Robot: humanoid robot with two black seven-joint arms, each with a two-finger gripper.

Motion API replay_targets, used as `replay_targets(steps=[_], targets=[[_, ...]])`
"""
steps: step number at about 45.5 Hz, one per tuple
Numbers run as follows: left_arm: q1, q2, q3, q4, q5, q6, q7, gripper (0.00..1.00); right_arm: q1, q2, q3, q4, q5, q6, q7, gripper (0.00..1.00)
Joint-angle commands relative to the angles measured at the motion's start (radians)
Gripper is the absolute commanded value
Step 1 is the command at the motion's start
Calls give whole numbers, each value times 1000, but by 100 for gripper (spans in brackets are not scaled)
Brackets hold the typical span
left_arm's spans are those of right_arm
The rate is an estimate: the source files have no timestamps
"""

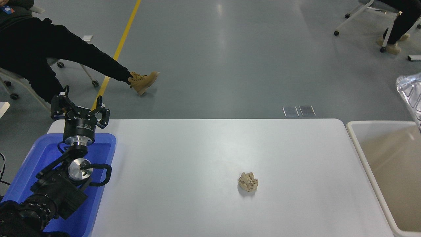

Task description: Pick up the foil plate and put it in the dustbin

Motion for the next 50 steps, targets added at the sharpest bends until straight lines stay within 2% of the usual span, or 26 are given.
replay_targets(steps=[1,25,26,27,28,29,43,50], targets=[[1,0,0,0,0,0,0,99,-161,110,162,-82,7,-23,3,0],[0,0,0,0,0,0,0,99,-240,110,309,-87,15,-32,14,0],[0,-1,0,0,0,0,0,99,-238,110,314,-87,15,-29,14,6],[0,-1,0,0,0,0,0,99,-240,109,317,-88,15,-30,14,34],[0,0,0,0,0,0,0,99,-240,107,320,-88,15,-26,14,74],[1,0,0,0,0,0,0,99,-240,104,323,-87,15,-20,12,100],[0,-1,0,0,0,0,0,99,-215,61,331,-85,15,-12,12,100],[0,0,0,0,0,-2,0,99,-136,38,314,-85,13,45,11,100]])
